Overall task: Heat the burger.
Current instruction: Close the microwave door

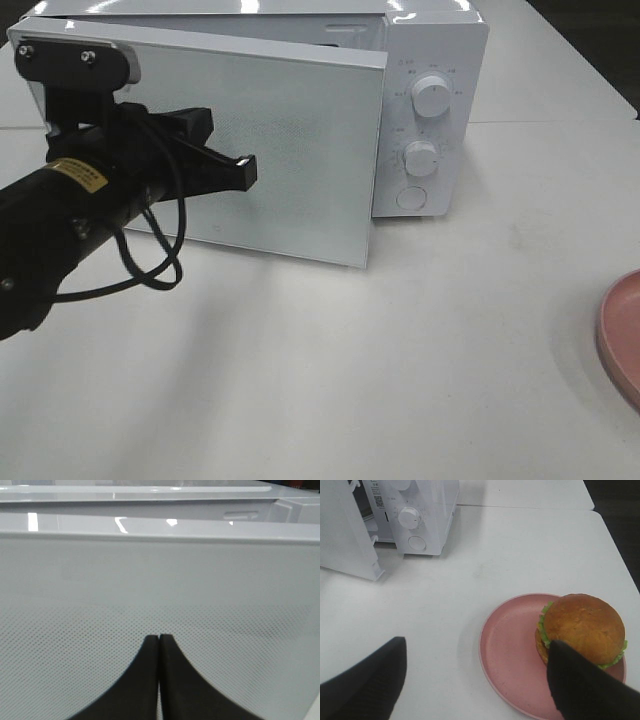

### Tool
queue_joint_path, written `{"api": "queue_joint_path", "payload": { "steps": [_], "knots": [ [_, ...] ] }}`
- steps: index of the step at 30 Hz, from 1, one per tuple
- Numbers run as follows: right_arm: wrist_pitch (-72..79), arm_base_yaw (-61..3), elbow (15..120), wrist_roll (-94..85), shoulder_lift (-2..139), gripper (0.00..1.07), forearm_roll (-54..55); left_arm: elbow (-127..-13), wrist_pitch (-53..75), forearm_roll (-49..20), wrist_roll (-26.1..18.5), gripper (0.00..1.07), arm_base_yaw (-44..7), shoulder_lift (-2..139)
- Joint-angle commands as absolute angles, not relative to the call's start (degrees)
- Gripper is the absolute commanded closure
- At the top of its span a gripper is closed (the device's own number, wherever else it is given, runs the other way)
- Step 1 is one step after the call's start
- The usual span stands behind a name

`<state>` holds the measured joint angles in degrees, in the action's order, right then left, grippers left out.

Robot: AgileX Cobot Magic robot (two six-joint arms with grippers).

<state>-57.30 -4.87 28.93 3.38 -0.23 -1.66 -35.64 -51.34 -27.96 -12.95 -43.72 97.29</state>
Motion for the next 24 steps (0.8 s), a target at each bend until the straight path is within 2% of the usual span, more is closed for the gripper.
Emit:
{"api": "queue_joint_path", "payload": {
  "steps": [1, 24],
  "knots": [
    [-57.1, -4.6, 28.8, 3.0, -1.8, 0.32, -1.9, -38.5, -51.4, -28.4, -12.7, 1.07, -44.1, 98.7],
    [-57.1, -4.6, 28.8, 3.0, -1.8, 0.32, -1.9, -59.1, -46.0, -31.5, -13.1, 1.07, -43.5, 111.4]
  ]
}}
